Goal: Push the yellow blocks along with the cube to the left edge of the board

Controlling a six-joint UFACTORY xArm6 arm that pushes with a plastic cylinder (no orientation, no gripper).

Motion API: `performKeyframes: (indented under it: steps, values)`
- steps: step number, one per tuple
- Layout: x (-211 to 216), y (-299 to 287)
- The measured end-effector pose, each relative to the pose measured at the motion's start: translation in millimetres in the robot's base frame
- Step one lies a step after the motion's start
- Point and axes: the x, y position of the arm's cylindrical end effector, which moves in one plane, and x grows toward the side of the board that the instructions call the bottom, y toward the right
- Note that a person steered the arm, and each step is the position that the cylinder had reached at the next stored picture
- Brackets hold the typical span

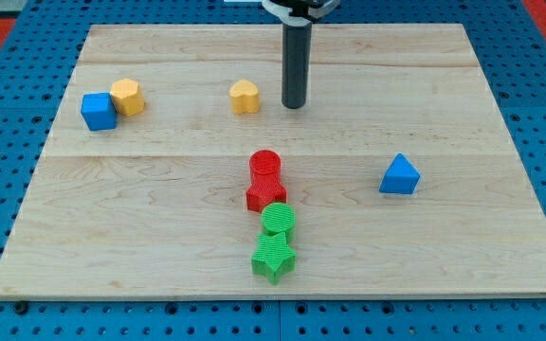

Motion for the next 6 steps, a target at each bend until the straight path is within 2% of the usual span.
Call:
performKeyframes:
  steps: [2, 3, 4, 5, 6]
  values:
    - [-2.6, -191.6]
    - [-3.8, -145.2]
    - [-2.4, -11.6]
    - [28.4, 133.6]
    - [114.1, 222.7]
